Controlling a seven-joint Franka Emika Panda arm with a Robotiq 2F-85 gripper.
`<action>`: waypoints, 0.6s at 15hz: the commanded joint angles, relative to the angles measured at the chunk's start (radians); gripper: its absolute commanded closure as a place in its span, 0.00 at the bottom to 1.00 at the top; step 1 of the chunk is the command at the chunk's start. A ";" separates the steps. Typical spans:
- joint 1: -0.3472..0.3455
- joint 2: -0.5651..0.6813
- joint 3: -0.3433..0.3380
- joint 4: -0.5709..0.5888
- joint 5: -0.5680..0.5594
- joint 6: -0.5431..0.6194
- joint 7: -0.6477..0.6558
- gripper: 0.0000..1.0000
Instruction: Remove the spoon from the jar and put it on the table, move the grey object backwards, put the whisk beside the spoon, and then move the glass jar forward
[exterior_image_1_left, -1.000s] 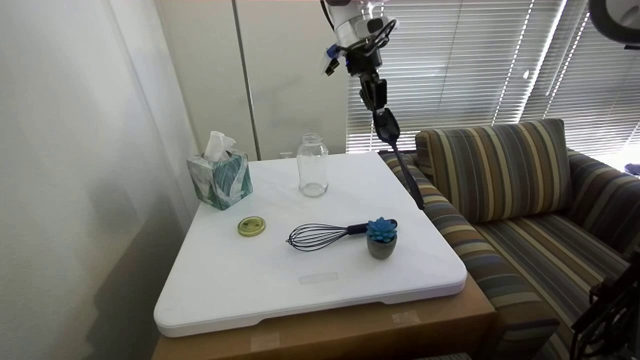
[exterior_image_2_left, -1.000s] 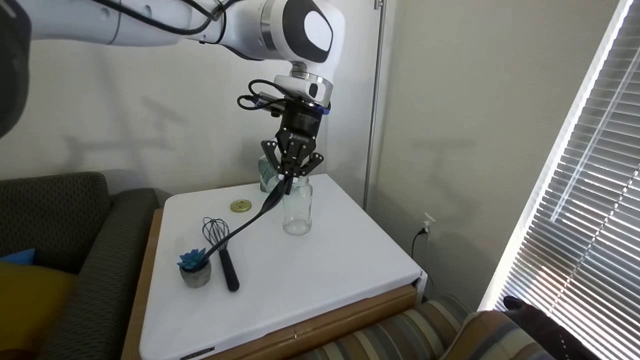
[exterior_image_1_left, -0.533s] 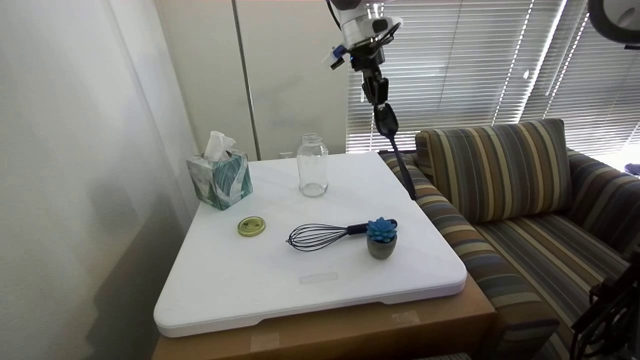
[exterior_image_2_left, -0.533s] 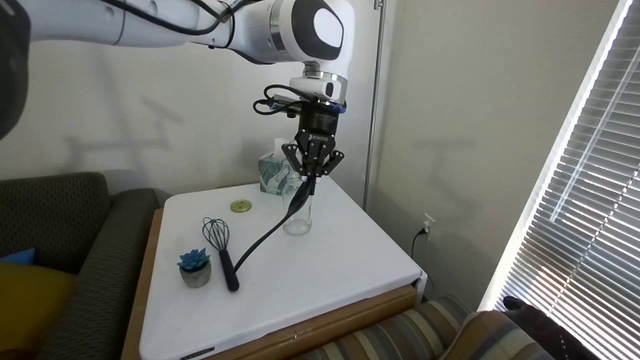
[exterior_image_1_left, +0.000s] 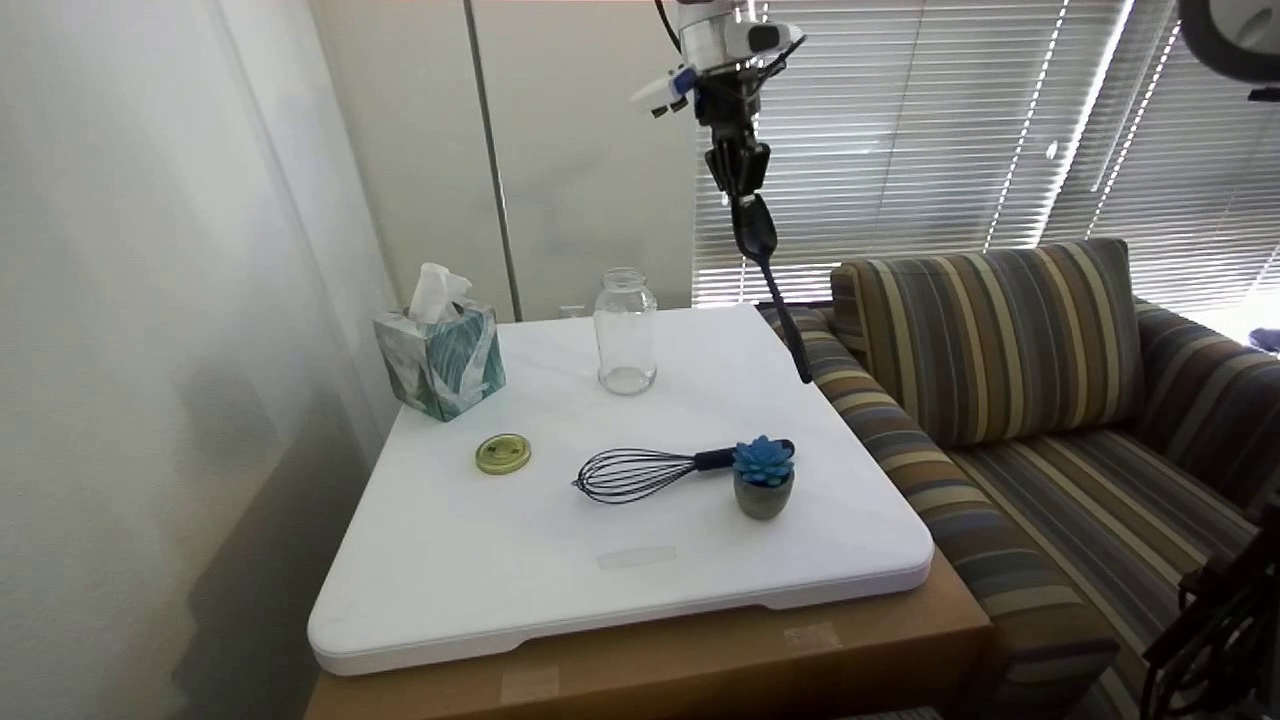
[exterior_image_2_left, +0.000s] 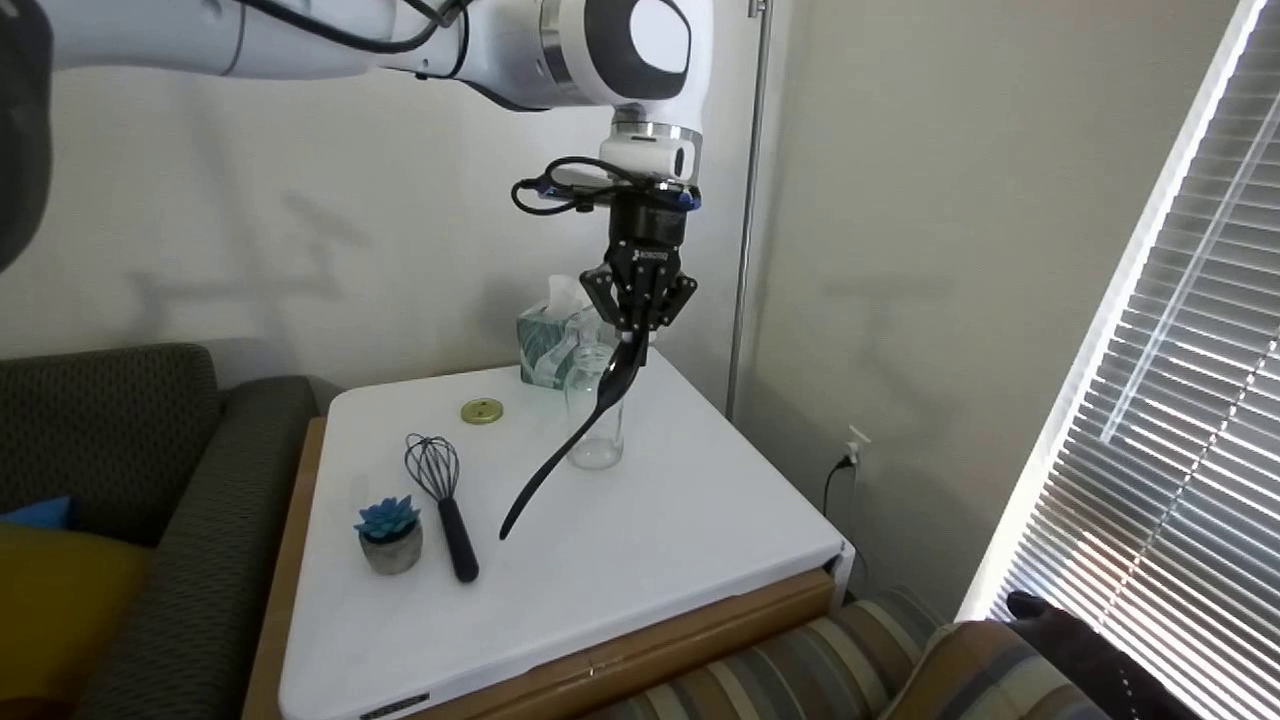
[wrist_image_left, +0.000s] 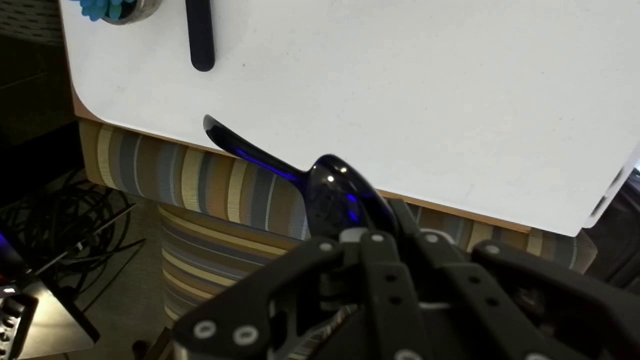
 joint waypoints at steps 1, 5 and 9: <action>0.000 0.000 0.000 0.000 0.000 0.000 -0.001 0.98; -0.012 0.018 -0.008 -0.031 0.004 0.005 0.084 0.98; -0.022 0.044 -0.013 -0.061 0.004 0.007 0.141 0.98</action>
